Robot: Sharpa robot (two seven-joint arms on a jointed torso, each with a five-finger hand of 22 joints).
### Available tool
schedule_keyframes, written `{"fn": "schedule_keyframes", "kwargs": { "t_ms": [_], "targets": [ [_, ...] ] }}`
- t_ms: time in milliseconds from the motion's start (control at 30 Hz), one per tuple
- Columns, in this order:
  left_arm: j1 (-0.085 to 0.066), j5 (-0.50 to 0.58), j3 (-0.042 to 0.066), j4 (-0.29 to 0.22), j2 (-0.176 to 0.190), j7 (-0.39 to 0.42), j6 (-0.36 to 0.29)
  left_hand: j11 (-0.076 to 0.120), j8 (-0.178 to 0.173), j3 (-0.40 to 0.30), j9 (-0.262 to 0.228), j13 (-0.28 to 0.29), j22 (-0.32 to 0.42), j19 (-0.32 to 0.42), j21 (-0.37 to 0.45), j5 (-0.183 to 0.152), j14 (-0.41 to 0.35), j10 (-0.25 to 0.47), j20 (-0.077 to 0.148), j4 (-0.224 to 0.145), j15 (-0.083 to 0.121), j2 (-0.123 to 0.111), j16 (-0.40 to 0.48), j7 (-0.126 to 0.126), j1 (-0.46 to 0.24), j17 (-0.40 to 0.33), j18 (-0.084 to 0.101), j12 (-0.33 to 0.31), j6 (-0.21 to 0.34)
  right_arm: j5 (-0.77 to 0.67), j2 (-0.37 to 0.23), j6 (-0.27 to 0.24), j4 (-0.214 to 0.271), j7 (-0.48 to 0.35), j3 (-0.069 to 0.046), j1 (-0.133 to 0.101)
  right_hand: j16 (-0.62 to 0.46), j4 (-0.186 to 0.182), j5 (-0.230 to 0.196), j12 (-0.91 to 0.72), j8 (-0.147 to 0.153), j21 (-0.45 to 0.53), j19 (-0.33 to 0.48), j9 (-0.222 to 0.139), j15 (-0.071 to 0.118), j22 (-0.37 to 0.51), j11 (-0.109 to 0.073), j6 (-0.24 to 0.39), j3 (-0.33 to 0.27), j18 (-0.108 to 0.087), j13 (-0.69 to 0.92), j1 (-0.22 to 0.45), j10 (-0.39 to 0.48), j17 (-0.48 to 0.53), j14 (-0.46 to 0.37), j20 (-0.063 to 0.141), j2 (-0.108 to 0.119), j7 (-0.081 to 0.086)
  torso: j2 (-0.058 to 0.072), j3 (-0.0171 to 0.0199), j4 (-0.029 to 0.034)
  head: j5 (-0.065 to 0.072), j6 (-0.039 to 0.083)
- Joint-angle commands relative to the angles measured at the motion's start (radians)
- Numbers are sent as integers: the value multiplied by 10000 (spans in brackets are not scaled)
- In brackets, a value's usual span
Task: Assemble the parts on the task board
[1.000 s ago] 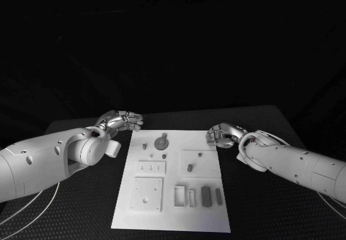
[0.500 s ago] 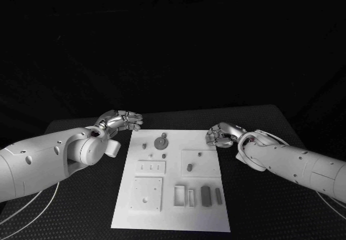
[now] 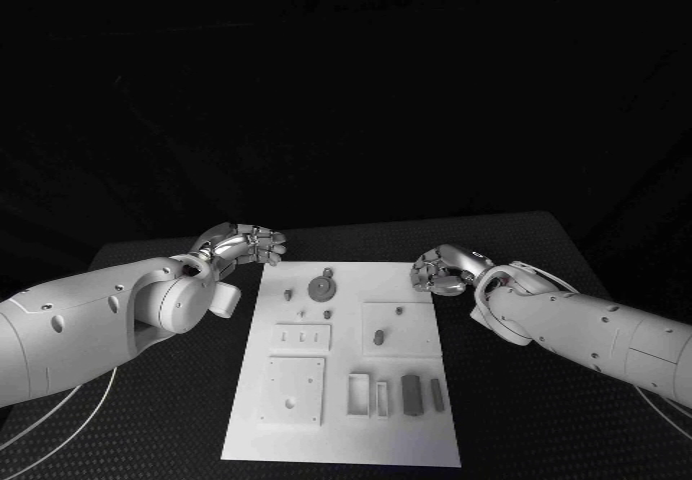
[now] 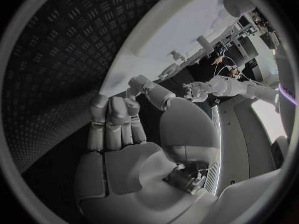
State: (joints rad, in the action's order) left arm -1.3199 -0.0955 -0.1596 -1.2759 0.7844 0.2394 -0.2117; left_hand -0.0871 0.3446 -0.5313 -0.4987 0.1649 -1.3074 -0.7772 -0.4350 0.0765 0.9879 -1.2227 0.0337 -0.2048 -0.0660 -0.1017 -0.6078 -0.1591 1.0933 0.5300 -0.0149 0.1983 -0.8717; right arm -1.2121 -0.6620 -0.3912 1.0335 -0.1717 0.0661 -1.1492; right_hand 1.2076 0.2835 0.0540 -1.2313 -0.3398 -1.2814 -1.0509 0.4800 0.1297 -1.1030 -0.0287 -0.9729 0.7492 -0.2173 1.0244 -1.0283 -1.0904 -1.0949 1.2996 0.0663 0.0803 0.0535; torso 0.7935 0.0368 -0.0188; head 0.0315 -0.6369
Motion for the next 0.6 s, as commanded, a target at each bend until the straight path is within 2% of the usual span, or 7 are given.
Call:
{"fn": "schedule_keyframes", "kwargs": {
  "t_ms": [33,100,200,333,400,533,600],
  "targets": [
    [-14,-921,14,-78,-30,-507,362,53,72,32,-32,35,-210,50,-36,-44,-18,-152,9,144,4,-18,-57,92,-207,3,-124,57,-188,-614,0,-130,305,678,-129,-149,30,5,-52,-37,-229,-60,-78,271,49,-4,-9,-824,70,-445,9,27,-82,-14,17,1,16,273,-15,-8,-11,-12,61],
    [-17,-1238,16,-68,-100,-719,254,105,106,77,-47,65,-212,47,-54,-120,-8,-273,16,239,11,-61,-61,167,-363,3,-132,98,-339,-923,-41,-103,558,959,-148,-291,31,6,-52,-39,-233,-62,-91,277,54,-3,-13,-832,88,-445,10,33,-93,-15,24,6,26,268,-24,-7,-19,-36,92],
    [-40,-1484,21,-36,-217,-1333,451,176,117,162,-51,102,-209,8,-97,-171,63,-440,48,465,49,-194,-99,258,-696,17,-154,129,-549,-1490,-24,89,941,1519,-167,-606,32,8,-52,-42,-237,-61,-108,286,60,1,-19,-841,118,-445,11,39,-109,-16,33,14,42,263,-72,-17,-39,-42,129],
    [-113,-1905,24,-56,-430,-1979,756,220,58,307,-31,124,-205,-15,-137,-246,123,-550,85,859,90,-400,-162,300,-1238,46,-167,108,-685,-2022,56,405,1409,2076,-168,-877,31,15,-51,-42,-248,-58,-138,302,66,10,-28,-863,176,-445,12,46,-135,-16,50,29,80,253,-179,-54,-92,-101,168],
    [-153,-2112,25,-87,-553,-2174,722,221,46,405,-30,127,-202,-19,-143,-273,125,-569,80,1034,87,-515,-178,298,-1506,56,-157,103,-704,-2281,152,579,1607,2337,-168,-1004,32,14,-51,-43,-251,-57,-147,307,67,12,-31,-869,195,-445,13,48,-144,-16,55,33,89,250,-226,-74,-97,-106,172],
    [-197,-2306,24,-109,-825,-2706,860,237,3,412,-31,131,-195,-12,-147,-277,96,-585,112,1550,109,-786,-212,316,-2013,84,-192,70,-720,-2836,385,853,2028,2726,-167,-1104,30,14,-50,-43,-255,-54,-164,316,68,18,-34,-884,237,-445,14,62,-163,-14,69,38,119,246,-342,-117,-103,-168,164],
    [-200,-2478,21,-99,-971,-2876,936,173,-93,323,-3,99,-193,48,-126,-285,-13,-451,89,1829,73,-966,-167,264,-2178,71,-188,-24,-594,-3060,489,862,2209,2799,-168,-1113,30,12,-51,-42,-255,-56,-172,318,68,18,-35,-886,244,-445,14,68,-167,-14,72,39,127,246,-386,-135,-96,-190,148]
  ]
}}
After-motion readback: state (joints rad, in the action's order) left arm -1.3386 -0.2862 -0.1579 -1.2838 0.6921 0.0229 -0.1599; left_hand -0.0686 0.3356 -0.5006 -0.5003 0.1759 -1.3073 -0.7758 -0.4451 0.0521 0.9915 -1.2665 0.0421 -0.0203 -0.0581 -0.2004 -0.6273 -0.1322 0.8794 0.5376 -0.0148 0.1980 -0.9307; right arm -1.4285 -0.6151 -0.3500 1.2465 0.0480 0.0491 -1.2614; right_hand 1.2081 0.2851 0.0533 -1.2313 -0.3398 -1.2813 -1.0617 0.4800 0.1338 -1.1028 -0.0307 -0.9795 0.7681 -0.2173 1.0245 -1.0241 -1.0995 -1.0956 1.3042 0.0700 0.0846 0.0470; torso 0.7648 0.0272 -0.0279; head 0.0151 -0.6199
